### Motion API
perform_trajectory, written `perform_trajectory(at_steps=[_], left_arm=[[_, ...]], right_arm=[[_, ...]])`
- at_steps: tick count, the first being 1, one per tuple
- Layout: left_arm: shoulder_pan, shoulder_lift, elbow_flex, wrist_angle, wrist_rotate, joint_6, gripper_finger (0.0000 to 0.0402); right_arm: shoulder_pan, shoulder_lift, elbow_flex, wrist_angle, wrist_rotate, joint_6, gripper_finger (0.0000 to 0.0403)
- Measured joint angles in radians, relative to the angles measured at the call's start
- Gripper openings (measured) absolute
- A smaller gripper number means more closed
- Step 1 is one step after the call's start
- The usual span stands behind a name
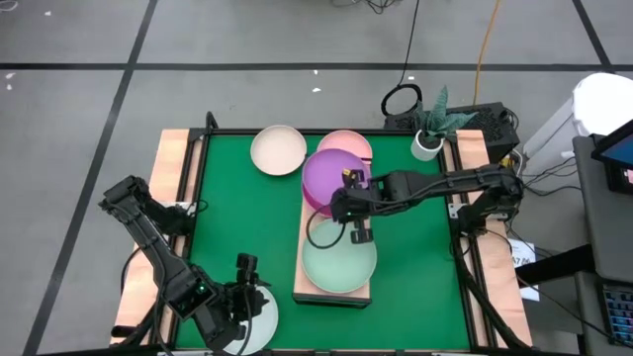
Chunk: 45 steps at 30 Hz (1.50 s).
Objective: Place and stack plates onto a shelf
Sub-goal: Stack the purple plate on top of the pink plate on the shelf, then stack the grey plate on top of the light green plate on the shelf
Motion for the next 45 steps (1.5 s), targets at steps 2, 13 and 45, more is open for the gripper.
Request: perform_trajectory(at_steps=[2, 13, 45], left_arm=[[0.000, 0.000, 0.000, 0.000, 0.000, 0.003, 0.0181], [0.000, 0.000, 0.000, -0.001, 0.000, 0.006, 0.0181], [-0.120, 0.023, -0.010, 0.012, -0.018, -0.221, 0.0181]], right_arm=[[0.009, 0.000, 0.000, 0.006, -0.001, -0.001, 0.0004], [0.028, 0.000, 0.000, 0.015, 0.009, 0.012, 0.0080], [0.434, -0.121, -0.029, 0.108, 0.301, 0.385, 0.0164]])
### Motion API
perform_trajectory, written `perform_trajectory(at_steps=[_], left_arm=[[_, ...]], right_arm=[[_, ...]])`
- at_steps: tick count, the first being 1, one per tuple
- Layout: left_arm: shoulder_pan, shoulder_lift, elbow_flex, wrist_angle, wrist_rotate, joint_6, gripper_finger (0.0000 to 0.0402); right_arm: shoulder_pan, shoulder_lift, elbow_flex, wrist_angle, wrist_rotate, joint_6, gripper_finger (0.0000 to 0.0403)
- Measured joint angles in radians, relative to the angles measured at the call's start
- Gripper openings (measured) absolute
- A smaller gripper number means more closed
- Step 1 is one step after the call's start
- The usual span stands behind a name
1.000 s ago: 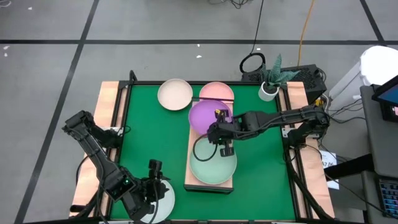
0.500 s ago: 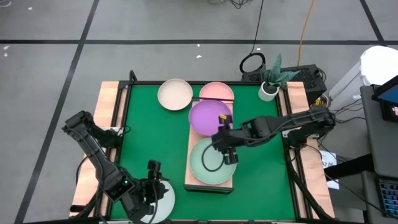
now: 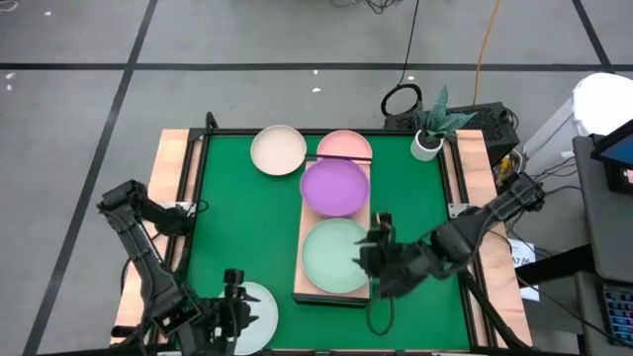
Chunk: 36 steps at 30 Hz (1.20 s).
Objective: Place and stack plates onto a shelf
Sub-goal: Stack the grey plate on top of the light green plate on the shelf
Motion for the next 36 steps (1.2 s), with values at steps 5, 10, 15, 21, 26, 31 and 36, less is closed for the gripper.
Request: perform_trajectory(at_steps=[5, 10, 15, 21, 26, 31, 36], left_arm=[[-0.047, 0.023, -0.057, 0.083, 0.073, -0.067, 0.0181], [-0.073, 0.023, -0.135, 0.244, 0.175, -0.095, 0.0182], [-0.084, 0.023, -0.184, 0.312, 0.249, -0.159, 0.0182], [-0.119, 0.023, -0.262, 0.405, 0.271, -0.247, 0.0182], [-0.152, 0.023, -0.308, 0.533, 0.282, -0.263, 0.0182], [-0.166, 0.026, -0.309, 0.524, 0.257, -0.244, 0.0182], [-0.186, 0.065, -0.309, 0.525, 0.257, -0.239, 0.0182]], right_arm=[[0.099, 0.002, -0.045, 0.035, 0.048, 0.049, 0.0164], [0.158, 0.003, -0.111, 0.090, 0.048, 0.086, 0.0164], [0.185, 0.003, -0.153, 0.125, 0.045, 0.083, 0.0164], [0.194, 0.002, -0.154, 0.137, 0.045, 0.086, 0.0164], [0.194, 0.002, -0.154, 0.138, 0.043, 0.112, 0.0164], [0.194, 0.002, -0.153, 0.138, 0.043, 0.133, 0.0164], [0.194, 0.002, -0.153, 0.149, 0.044, 0.134, 0.0164]])
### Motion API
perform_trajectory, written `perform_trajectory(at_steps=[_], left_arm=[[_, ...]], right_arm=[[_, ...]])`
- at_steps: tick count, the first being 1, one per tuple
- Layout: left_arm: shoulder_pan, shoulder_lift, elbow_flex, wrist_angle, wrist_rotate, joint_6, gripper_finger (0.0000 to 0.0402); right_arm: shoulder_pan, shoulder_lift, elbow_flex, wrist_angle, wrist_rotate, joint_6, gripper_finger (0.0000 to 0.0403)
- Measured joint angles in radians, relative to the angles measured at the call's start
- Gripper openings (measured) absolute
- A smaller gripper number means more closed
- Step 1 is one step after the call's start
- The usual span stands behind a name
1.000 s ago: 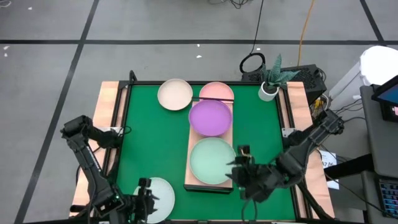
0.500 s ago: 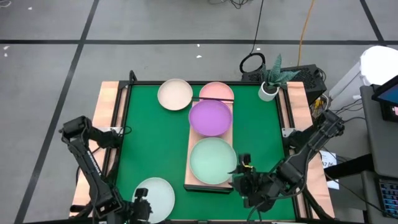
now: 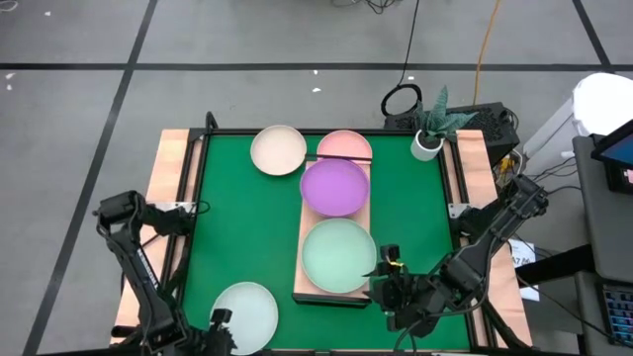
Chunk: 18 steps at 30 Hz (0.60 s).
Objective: Place and stack plates onto a shelf
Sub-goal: Stack the grey plate on top of the light green plate on the shelf
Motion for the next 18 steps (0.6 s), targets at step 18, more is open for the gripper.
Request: perform_trajectory(at_steps=[18], left_arm=[[-0.047, 0.110, 0.002, 0.017, -0.031, 0.013, 0.0182]], right_arm=[[0.000, 0.000, 0.001, 0.002, 0.000, 0.023, 0.0164]])
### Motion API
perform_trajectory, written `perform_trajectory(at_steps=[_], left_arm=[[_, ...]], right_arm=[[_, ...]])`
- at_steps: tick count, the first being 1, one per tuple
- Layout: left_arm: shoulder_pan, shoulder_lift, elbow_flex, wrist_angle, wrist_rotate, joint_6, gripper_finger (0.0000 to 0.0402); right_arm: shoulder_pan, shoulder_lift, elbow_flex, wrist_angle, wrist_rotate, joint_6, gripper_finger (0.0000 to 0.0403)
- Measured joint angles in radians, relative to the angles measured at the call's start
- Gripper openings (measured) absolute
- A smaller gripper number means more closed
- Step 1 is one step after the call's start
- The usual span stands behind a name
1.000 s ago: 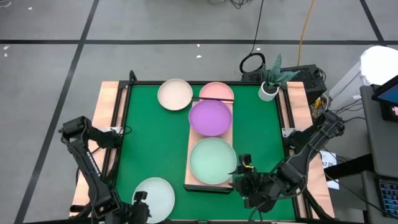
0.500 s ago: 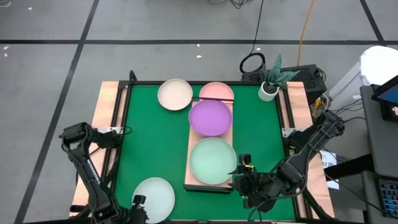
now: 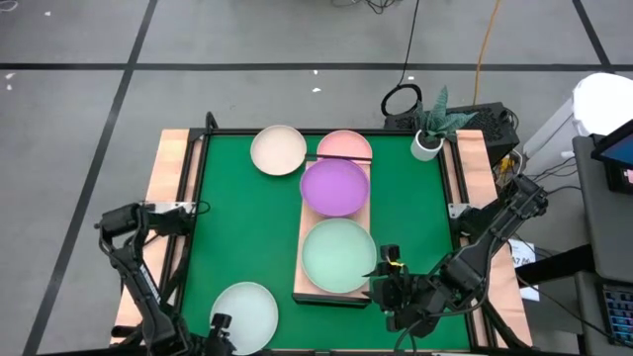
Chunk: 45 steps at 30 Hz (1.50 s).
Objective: Place and stack plates onto a shelf
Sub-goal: Stack the grey plate on top of the light green plate on the shelf
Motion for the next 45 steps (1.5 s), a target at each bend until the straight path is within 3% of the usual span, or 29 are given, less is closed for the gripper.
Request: perform_trajectory(at_steps=[22, 37, 45], left_arm=[[-0.037, 0.068, 0.000, -0.053, -0.033, 0.061, 0.0179], [-0.009, 0.068, 0.000, -0.098, -0.034, 0.123, 0.0015], [0.000, 0.019, 0.011, -0.184, -0.021, 0.127, 0.0010]], right_arm=[[0.019, 0.000, 0.000, 0.000, 0.000, -0.001, 0.0164], [0.019, 0.000, 0.000, 0.000, 0.000, -0.002, 0.0164], [0.019, 0.000, 0.000, 0.000, 0.001, -0.005, 0.0164]])
